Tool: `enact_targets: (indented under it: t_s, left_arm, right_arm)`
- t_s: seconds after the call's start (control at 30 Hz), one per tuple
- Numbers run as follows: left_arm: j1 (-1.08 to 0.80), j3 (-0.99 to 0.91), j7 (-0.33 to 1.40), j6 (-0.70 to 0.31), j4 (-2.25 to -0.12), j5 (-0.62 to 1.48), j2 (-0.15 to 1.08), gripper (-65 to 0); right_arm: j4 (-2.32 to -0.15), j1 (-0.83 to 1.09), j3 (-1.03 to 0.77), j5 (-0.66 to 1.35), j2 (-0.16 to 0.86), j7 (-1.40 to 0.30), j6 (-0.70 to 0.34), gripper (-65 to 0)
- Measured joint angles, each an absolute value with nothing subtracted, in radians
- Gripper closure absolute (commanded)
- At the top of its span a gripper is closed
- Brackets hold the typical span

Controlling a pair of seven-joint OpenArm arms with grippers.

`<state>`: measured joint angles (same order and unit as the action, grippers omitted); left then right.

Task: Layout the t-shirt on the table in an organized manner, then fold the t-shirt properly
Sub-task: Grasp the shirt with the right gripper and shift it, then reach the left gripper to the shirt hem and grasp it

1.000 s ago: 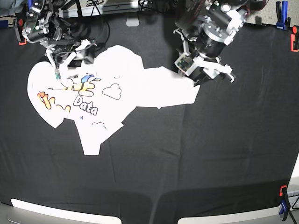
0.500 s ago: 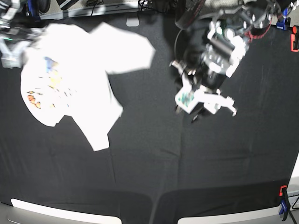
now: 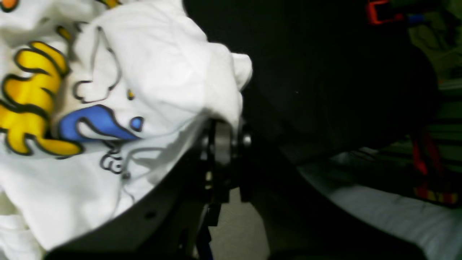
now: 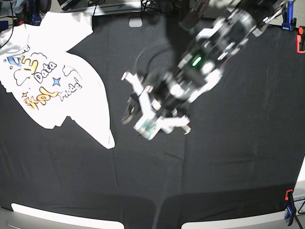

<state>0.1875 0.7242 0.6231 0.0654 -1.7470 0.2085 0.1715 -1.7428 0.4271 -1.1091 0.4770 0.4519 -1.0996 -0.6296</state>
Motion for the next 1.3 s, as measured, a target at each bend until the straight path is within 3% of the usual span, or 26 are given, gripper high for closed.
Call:
enact_targets:
  t_s: [0.17, 0.4, 0.7, 0.77, 0.9, 0.97, 1.3]
  left_arm:
    - [0.307, 0.725, 0.646, -0.024, -1.486, 0.341, 0.041, -25.4]
    - [0.469, 0.725, 0.567, 0.017, -1.114, 0.415, -0.125, -25.5]
    - [0.541, 0.640, 0.354, 0.078, -0.696, 0.489, -0.125, -25.4]
    - [0.558, 0.619, 0.374, 0.036, -0.664, 0.569, -0.125, -25.4]
    - [0.554, 0.595, 0.428, -0.182, -0.652, 0.678, -0.125, -25.4]
    - [0.551, 0.597, 0.431, -0.242, -0.651, 0.710, -0.125, -25.4]
    - [0.552, 0.598, 0.443, -0.253, -0.652, 0.731, -0.125, -25.4]
  right_arm:
    - [-1.743, 0.427, -1.109, 0.501, 0.452, -1.109, -0.630, 0.0]
    - [-1.743, 0.427, -1.109, 0.502, 0.451, -1.110, -0.630, 0.0]
    - [-1.744, 0.429, -1.110, 0.603, 0.451, -1.136, -0.629, 0.0]
    - [-1.744, 0.429, -1.110, 0.603, 0.451, -1.136, -0.629, 0.0]
    - [-1.744, 0.429, -1.110, 0.603, 0.451, -1.144, -0.629, 0.0]
    - [-1.744, 0.429, -1.110, 0.604, 0.451, -1.144, -0.629, 0.0]
    - [-1.744, 0.427, -1.110, 0.604, 0.451, -1.144, -0.629, 0.0]
